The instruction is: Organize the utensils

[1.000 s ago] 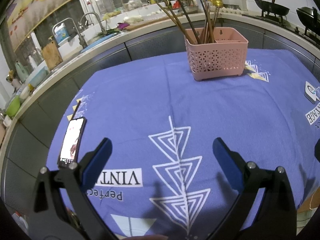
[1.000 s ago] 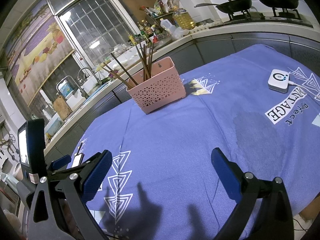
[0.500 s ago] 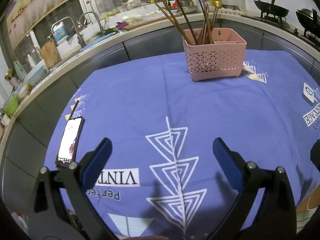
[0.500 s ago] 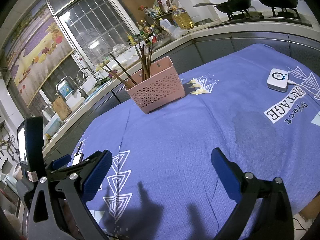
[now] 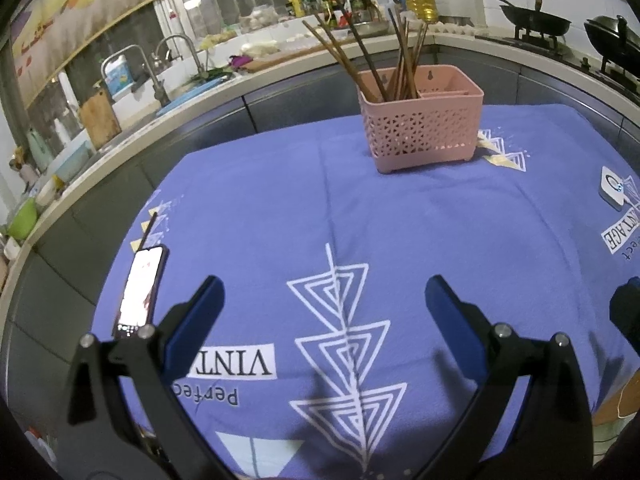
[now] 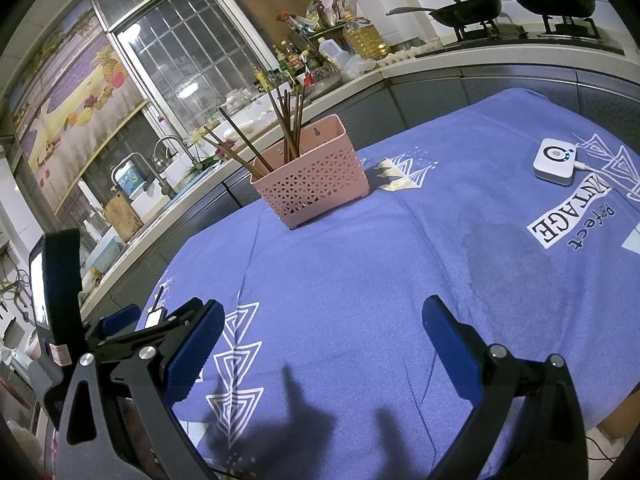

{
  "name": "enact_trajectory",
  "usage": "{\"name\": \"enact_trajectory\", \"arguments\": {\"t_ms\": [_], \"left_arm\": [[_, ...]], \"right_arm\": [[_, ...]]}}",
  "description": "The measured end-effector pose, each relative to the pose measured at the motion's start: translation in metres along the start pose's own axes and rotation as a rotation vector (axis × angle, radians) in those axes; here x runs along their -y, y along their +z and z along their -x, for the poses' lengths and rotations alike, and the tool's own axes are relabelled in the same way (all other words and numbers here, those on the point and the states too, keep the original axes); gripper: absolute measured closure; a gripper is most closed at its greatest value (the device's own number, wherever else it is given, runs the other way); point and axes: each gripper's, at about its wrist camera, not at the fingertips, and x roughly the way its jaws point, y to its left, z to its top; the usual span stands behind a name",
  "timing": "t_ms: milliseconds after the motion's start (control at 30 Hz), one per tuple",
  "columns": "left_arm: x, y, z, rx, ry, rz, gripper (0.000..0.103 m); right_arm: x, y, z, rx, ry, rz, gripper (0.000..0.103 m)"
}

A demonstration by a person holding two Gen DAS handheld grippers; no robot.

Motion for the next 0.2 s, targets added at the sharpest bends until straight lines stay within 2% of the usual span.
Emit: {"name": "enact_trajectory", "arguments": {"t_ms": [200], "left_arm": [[-0.0005,0.0001,-0.0010,-0.017,-0.009,0.008,0.006]], "right_arm": [[0.0020,-0.0051,-0.0003,-0.006,0.001,-0.024,0.006]]}}
